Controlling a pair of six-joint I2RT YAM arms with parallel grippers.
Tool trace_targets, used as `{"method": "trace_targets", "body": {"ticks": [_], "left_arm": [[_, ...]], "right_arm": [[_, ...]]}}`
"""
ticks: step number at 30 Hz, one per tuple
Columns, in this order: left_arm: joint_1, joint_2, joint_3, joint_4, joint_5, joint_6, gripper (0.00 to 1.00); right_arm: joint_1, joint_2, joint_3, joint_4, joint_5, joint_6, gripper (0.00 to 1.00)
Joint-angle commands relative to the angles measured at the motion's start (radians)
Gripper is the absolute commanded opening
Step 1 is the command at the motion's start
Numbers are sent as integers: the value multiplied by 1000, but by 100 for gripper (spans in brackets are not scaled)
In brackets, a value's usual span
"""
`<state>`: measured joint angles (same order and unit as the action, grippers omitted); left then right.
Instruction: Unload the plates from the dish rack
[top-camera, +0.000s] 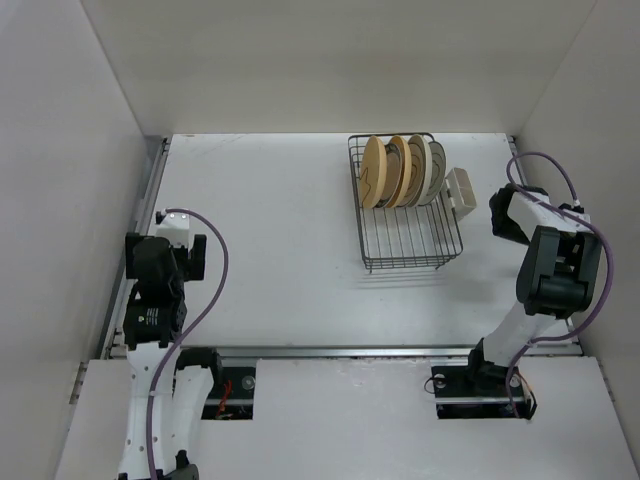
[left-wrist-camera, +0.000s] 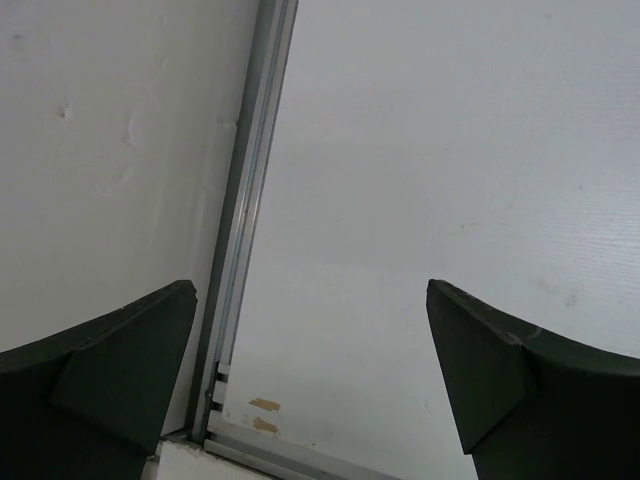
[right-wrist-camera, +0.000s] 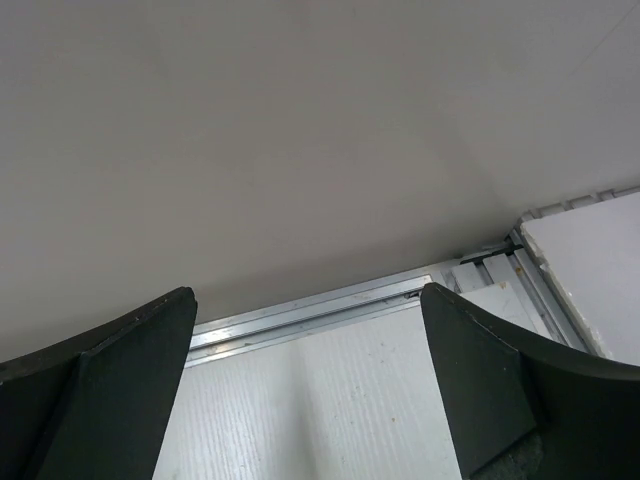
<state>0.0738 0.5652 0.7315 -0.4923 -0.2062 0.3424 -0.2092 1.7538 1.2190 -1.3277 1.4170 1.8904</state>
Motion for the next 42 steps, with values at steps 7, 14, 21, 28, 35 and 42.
{"method": "trace_targets", "body": {"ticks": [7, 14, 21, 28, 35, 42], "left_arm": [[4, 5, 60, -104, 115, 107, 100], [4, 102, 193, -141, 169, 150, 100], [4, 318, 422, -253, 345, 127, 100], [4, 393, 474, -262, 562, 127, 100], [4, 424, 454, -232, 509, 148, 100], [4, 433, 454, -232, 499, 158, 100]], "right_arm": [[4, 73, 405, -56, -15, -479, 100], [99, -23, 636, 291, -473, -1130, 100], [189, -290, 349, 987, -1451, -1640, 100], [246, -38, 548, 817, -1348, -1700, 64], [286, 65, 539, 794, -1305, -1734, 52], [295, 167, 562, 775, -1224, -1696, 44]]}}
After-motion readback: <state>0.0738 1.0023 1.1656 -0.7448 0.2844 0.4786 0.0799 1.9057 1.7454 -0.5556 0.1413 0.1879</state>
